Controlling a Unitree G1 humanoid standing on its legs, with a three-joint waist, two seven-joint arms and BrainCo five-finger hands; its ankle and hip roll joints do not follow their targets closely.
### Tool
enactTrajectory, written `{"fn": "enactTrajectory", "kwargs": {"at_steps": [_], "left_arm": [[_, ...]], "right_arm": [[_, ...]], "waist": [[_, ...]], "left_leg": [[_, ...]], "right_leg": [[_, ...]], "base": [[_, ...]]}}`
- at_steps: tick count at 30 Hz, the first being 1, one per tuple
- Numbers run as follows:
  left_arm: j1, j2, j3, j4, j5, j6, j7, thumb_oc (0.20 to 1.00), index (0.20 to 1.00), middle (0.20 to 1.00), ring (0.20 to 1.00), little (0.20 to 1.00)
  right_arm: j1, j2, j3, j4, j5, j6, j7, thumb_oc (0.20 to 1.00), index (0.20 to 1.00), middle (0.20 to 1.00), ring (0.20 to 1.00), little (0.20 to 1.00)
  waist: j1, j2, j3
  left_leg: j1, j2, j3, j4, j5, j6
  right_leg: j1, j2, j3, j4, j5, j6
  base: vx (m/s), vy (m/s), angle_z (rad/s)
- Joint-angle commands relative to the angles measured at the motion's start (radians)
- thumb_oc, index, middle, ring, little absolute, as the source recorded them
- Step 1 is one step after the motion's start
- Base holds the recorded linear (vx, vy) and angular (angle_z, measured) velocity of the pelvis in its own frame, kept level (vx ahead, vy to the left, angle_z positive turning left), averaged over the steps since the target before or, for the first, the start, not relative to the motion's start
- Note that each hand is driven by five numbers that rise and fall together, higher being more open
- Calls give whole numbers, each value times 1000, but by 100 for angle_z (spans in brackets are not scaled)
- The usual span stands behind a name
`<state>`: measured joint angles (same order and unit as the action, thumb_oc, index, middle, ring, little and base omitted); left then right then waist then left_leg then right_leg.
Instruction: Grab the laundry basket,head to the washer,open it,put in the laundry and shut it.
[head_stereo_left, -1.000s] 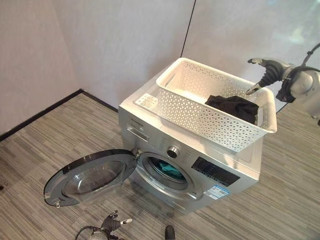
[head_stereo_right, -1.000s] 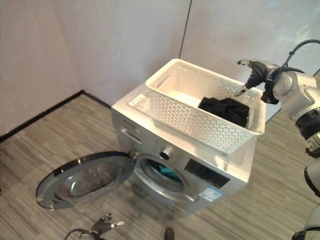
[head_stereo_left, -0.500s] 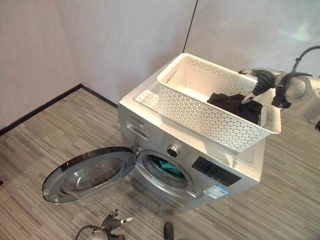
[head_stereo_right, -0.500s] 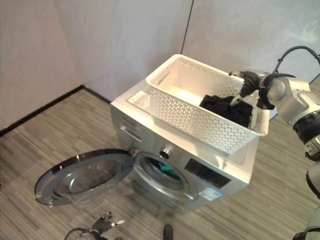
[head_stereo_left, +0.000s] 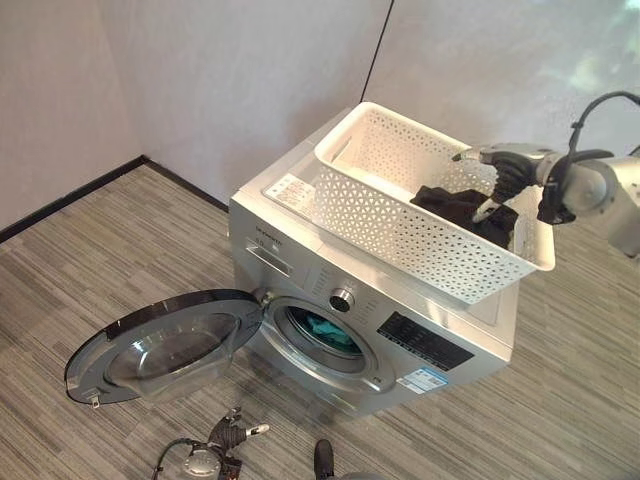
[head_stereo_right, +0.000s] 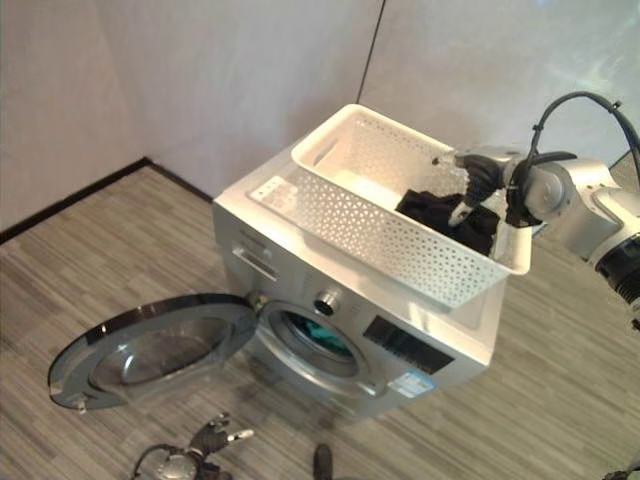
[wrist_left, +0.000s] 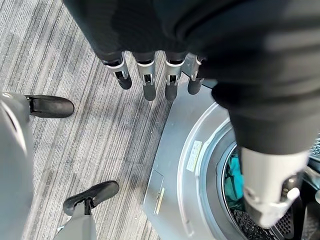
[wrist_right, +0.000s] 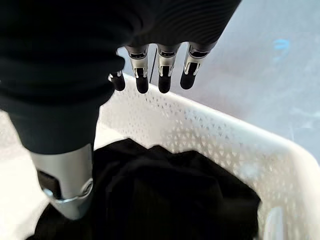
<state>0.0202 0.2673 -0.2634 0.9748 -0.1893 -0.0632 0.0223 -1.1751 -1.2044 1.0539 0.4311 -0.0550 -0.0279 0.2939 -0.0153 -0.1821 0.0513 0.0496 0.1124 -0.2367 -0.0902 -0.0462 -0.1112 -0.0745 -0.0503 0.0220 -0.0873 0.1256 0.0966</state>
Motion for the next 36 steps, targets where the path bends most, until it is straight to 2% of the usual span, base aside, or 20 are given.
{"fn": "enactTrajectory", "kwargs": {"at_steps": [1,6,12,15,16,18,24,27,28,31,36], "left_arm": [[-45,18,23,31,-23,-49,13,1000,1000,1000,1000,1000],[-62,14,57,84,-53,-49,30,1000,1000,1000,1000,1000],[-63,18,59,114,-32,-44,32,1000,1000,1000,1000,1000],[-61,15,78,186,-32,-32,28,1000,1000,1000,1000,1000],[-61,15,79,187,-32,-32,28,1000,1000,1000,1000,1000],[-62,10,121,252,-38,-16,36,1000,1000,1000,1000,1000],[-44,6,133,286,-16,-7,41,1000,1000,1000,1000,1000],[-29,2,125,285,-15,-8,39,1000,1000,1000,1000,1000],[-21,0,126,284,-20,-6,40,1000,1000,1000,1000,1000],[-19,3,129,277,-26,-5,37,1000,1000,1000,1000,1000],[-22,5,111,237,-22,-12,31,1000,1000,1000,1000,1000]], "right_arm": [[-30,-75,-1,62,5,-6,14,1000,1000,1000,1000,1000],[43,-13,-35,208,-45,-1,29,1000,1000,1000,1000,1000],[66,37,-51,263,-101,1,36,1000,1000,1000,1000,1000],[92,121,-59,332,-155,1,47,1000,1000,1000,1000,1000],[93,122,-59,333,-155,1,47,1000,1000,1000,1000,1000],[114,188,-52,351,-216,0,69,1000,1000,1000,1000,1000],[114,233,-66,342,-234,2,61,1000,1000,1000,1000,1000],[119,273,-85,375,-235,8,41,1000,1000,1000,1000,1000],[141,320,-98,410,-262,16,28,1000,1000,1000,1000,1000],[165,347,-95,407,-286,19,37,1000,1000,1000,1000,1000],[251,343,-82,346,-307,20,100,1000,1000,1000,1000,1000]], "waist": [[32,-45,21],[39,-36,23],[44,-25,25],[56,-19,27],[55,-20,27],[67,-21,27],[80,-22,33],[94,-24,40],[110,-25,49],[121,-29,56],[129,-28,79]], "left_leg": [[55,-14,49,14,-72,53],[61,-15,51,13,-72,54],[57,-13,49,14,-70,54],[48,-10,48,17,-67,54],[48,-10,47,17,-67,54],[45,-5,42,12,-63,53],[29,-2,33,11,-54,49],[9,-1,24,14,-48,49],[-3,1,18,18,-45,48],[-13,4,14,21,-44,47],[-39,7,2,27,-37,43]], "right_leg": [[-33,-98,-25,85,-50,83],[-28,-98,-26,80,-51,84],[-29,-98,-28,77,-54,82],[-29,-95,-30,67,-55,79],[-29,-95,-30,67,-54,79],[-27,-93,-36,60,-57,76],[-29,-90,-45,53,-59,72],[-35,-88,-52,47,-57,70],[-38,-86,-58,44,-56,68],[-41,-84,-62,42,-57,66],[-53,-81,-71,42,-60,63]], "base": [[18,9,-4],[0,0,0],[0,0,0],[0,0,0],[0,0,0],[26,-34,0],[0,-3,1],[-8,-23,1],[0,-28,3],[-1,-28,1],[0,-29,15]]}}
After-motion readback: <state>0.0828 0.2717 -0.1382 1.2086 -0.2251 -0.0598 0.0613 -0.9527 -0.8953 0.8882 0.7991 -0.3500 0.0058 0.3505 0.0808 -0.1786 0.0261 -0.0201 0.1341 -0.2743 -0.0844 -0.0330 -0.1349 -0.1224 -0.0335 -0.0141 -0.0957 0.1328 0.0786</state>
